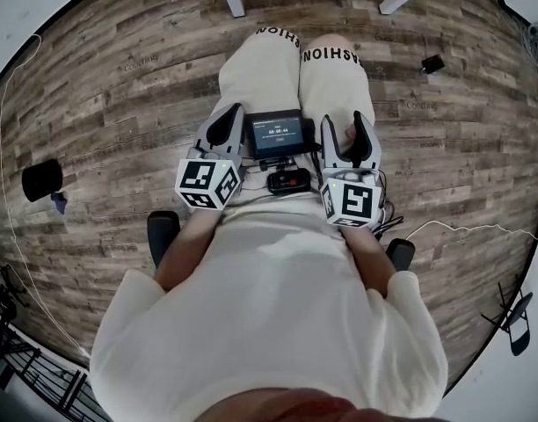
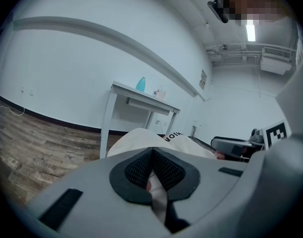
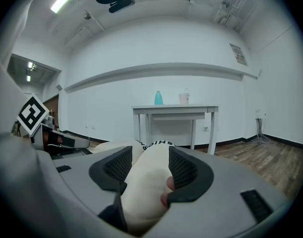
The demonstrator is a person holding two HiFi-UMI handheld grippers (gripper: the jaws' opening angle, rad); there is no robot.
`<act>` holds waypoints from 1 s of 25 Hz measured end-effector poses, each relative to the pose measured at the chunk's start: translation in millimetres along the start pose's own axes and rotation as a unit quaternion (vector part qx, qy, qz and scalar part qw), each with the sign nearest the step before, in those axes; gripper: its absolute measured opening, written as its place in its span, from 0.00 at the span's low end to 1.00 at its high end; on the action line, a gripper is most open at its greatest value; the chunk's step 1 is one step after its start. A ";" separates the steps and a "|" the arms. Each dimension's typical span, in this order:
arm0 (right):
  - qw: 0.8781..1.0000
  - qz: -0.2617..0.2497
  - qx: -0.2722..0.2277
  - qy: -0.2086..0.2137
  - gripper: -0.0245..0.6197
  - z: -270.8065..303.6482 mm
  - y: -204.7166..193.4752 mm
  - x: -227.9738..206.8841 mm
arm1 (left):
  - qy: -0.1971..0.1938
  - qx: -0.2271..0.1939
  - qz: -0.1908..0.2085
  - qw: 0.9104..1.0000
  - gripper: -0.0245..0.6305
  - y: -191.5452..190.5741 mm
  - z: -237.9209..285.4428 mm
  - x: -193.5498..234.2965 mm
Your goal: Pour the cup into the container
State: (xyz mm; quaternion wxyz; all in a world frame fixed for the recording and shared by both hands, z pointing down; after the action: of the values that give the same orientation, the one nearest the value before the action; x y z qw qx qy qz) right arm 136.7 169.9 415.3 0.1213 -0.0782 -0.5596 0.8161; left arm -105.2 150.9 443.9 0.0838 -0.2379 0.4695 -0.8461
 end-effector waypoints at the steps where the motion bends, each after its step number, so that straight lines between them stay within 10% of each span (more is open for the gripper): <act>1: 1.000 0.000 -0.001 0.000 0.40 0.4 0.9 0.0 | 0.000 -0.001 0.001 1.000 0.05 1.0 0.0 0.0; 25: 1.000 0.018 -0.017 -0.003 0.40 -6.0 7.6 -3.4 | -0.008 -0.001 0.007 1.000 0.05 6.5 -1.8 -1.9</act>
State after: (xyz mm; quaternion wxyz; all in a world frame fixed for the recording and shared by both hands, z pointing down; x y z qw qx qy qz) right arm 140.7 171.6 406.0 0.1036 -0.0880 -0.5723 0.8087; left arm -105.0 149.5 437.1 0.0930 -0.2415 0.4711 -0.8432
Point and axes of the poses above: the fingertips, and each gripper's own axes: z forward along the fingers, x to its left, y out of its top, the point moved 7 cm from there along -z, backward along the fingers, and after that the axes turned 7 degrees about x, right-handed, at the moved point
